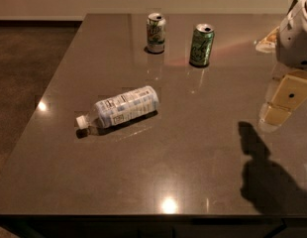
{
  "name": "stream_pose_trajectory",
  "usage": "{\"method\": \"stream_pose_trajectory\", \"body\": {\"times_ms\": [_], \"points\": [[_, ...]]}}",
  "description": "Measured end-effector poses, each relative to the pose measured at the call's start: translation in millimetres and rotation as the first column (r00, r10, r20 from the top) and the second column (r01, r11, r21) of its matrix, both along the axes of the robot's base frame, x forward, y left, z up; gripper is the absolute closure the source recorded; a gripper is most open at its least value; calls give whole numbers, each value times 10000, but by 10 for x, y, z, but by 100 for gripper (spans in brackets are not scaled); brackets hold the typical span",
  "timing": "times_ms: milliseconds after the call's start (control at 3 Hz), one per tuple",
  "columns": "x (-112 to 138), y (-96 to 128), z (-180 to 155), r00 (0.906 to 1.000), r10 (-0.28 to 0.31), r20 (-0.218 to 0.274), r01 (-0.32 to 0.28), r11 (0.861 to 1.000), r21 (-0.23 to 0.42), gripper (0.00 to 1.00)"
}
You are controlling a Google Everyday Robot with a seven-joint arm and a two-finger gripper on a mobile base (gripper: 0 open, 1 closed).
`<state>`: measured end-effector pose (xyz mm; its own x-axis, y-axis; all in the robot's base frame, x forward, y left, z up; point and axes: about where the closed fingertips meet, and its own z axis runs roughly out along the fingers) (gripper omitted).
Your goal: Pick blue plastic bottle
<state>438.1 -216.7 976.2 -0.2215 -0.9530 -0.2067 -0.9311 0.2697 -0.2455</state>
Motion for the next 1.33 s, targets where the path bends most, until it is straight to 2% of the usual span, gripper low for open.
{"method": "stream_pose_trajectory", "body": {"times_ms": [333,667,1000,1333], "points": [[1,3,5,10000,3,19,-3,10000,2,0],[60,276,19,9980,637,39,-638,9971,409,0],[219,690,-22,9887,1499,25,-1495,9849,868,0],[451,1209,-34,9676,2521,129,-2519,9613,1112,0]]}}
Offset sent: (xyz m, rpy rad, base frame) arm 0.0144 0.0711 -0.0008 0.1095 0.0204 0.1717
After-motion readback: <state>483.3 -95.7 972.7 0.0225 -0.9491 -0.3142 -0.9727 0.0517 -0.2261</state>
